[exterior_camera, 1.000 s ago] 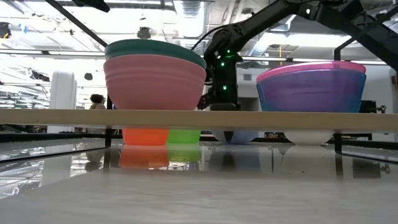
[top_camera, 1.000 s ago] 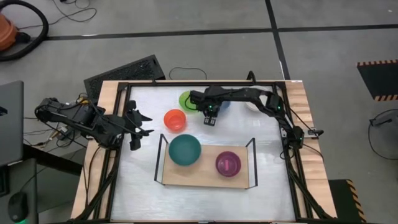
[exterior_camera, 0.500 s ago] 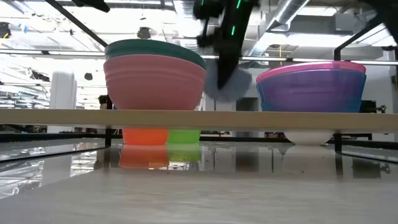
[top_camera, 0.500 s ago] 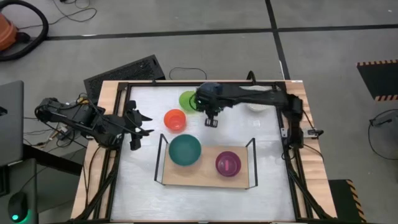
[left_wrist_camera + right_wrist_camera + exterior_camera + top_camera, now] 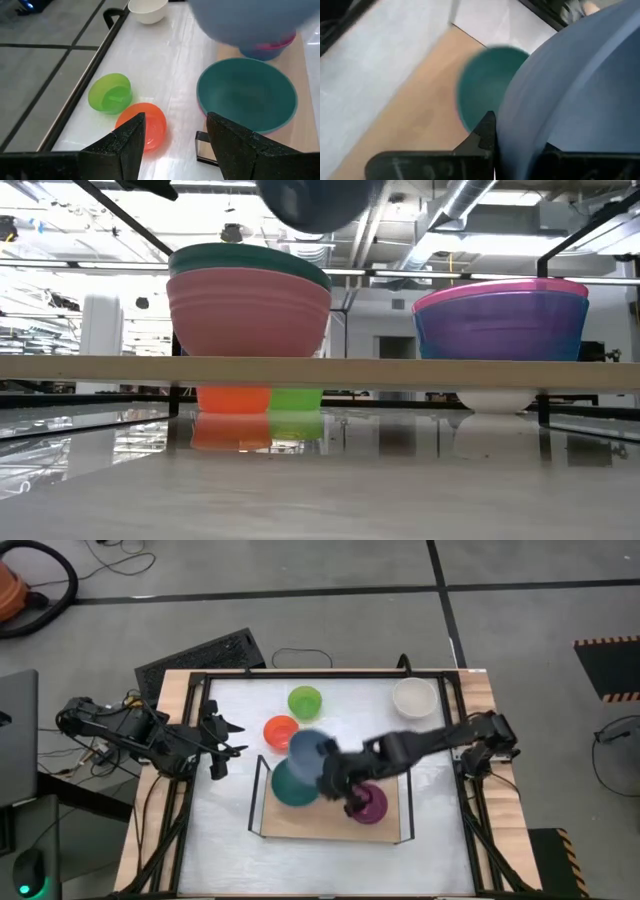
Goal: Place and stack bowls onto a shelf
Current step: Stack the big light blue bowl on top of the big dark green bowl on the shelf
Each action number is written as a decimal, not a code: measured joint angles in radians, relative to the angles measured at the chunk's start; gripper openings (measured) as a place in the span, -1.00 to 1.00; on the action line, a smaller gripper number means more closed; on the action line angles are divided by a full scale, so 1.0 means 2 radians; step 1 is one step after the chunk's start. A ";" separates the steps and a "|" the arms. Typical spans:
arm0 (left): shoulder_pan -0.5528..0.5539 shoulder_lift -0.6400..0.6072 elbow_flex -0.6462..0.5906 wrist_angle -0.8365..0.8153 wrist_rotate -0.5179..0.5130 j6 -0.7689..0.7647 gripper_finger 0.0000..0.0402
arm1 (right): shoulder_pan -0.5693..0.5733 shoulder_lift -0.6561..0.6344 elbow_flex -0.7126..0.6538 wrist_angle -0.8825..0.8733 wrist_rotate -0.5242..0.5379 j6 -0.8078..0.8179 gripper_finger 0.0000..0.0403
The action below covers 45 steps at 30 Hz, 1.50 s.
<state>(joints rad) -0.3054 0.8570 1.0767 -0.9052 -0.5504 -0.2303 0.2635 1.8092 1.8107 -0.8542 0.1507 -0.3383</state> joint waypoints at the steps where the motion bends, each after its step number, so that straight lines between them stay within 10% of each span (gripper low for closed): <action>1: 0.000 0.000 0.000 0.000 0.000 0.000 -0.02 | 0.007 0.009 0.000 0.010 0.000 -0.004 -0.85; 23: 0.000 0.000 0.000 0.003 0.000 0.000 -0.02 | -0.004 0.108 0.045 -0.027 -0.026 0.028 -0.83; 35: 0.000 0.000 0.000 0.003 0.000 0.000 -0.02 | -0.004 0.108 0.045 -0.023 -0.033 0.051 -0.02; 45: 0.000 0.000 0.000 0.002 0.000 0.000 -0.02 | 0.006 0.095 0.100 -0.049 -0.018 0.060 0.06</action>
<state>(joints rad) -0.3053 0.8574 1.0767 -0.9009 -0.5495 -0.2298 0.2751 2.0000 2.0110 -0.9530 0.1142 -0.2180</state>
